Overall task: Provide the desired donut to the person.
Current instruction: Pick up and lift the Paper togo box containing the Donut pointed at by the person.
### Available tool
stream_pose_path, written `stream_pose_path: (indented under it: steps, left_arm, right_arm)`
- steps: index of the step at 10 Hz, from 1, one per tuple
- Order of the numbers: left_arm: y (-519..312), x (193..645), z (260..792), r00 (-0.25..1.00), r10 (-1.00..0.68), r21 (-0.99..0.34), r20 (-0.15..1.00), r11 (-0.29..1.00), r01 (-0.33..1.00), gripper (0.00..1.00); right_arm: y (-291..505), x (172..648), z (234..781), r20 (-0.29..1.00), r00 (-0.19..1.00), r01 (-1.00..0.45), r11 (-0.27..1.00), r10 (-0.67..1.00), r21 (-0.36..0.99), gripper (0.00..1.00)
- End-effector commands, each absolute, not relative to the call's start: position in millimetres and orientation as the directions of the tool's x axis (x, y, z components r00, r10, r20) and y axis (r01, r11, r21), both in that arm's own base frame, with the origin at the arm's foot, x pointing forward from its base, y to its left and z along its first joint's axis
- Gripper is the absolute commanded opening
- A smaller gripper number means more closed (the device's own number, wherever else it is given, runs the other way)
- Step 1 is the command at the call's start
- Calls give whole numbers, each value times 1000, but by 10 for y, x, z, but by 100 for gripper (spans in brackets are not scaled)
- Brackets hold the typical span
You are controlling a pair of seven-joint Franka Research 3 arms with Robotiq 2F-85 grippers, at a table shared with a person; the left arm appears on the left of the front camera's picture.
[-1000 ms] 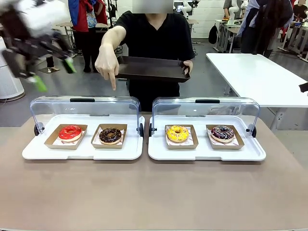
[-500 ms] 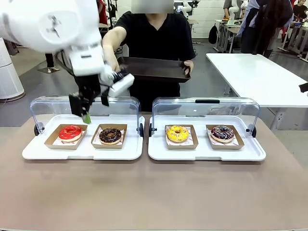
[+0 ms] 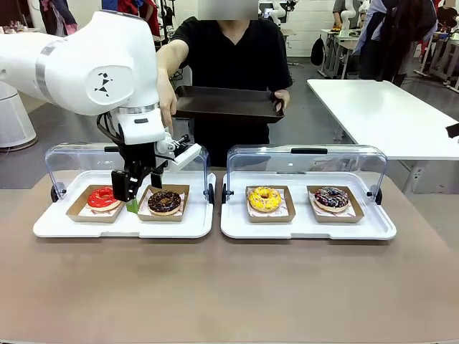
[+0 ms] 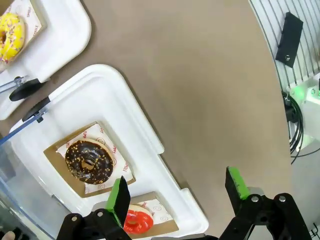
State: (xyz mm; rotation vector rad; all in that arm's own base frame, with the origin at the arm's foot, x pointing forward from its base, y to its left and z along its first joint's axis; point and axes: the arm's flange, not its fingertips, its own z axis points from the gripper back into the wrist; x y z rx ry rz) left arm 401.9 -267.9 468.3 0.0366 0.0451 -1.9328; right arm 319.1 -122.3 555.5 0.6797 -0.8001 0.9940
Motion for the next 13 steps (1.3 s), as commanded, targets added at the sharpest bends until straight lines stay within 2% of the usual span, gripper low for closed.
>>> stream_pose_path:
  steps: [1, 5, 7, 13]
  left_arm:
    - [-2751, 3971, 4680, -358, -931, -8, -69, -358, 934, 100]
    - [-2732, 3985, 4677, -366, -929, -14, -51, -366, 931, 100]
    - [-2594, 3927, 4450, -244, -969, 15, -39, -245, 969, 100]
    - [-2426, 4151, 4200, -243, -969, 17, -38, -244, 970, 100]
  right_arm:
    - [-1224, 3201, 5556, 841, 312, -913, 383, 443, 137, 100]
    - [-1224, 3201, 5556, 841, 312, -913, 383, 443, 137, 100]
    - [-1224, 3201, 5556, 841, 312, -913, 383, 443, 137, 100]
    - [-1224, 3201, 5556, 841, 312, -913, 383, 443, 137, 100]
